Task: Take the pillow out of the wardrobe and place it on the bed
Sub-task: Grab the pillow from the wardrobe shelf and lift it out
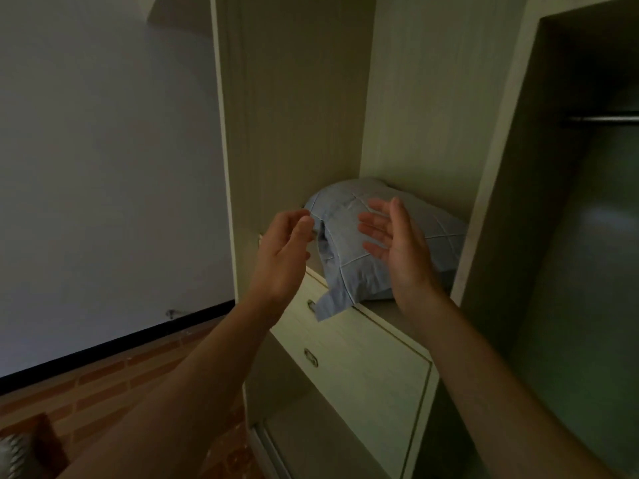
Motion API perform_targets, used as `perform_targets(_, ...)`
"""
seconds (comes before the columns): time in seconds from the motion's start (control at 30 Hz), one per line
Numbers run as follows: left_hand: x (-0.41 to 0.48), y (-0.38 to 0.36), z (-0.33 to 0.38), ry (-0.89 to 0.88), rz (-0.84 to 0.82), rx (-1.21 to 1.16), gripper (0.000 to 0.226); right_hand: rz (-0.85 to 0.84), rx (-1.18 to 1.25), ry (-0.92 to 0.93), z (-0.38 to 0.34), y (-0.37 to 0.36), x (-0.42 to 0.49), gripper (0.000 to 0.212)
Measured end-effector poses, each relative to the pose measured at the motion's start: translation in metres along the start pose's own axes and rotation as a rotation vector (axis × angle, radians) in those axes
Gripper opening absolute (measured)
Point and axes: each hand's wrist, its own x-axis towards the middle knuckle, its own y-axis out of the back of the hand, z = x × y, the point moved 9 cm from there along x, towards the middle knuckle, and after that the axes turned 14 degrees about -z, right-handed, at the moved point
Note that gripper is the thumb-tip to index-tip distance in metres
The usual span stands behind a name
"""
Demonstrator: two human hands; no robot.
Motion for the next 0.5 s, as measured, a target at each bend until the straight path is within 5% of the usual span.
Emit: perform_targets(0.5,0.135,0.058,-0.091,0.039,-0.128,-0.23,0.024,0.159,-0.088,0.023,0.044,-0.037,0.125,0.042)
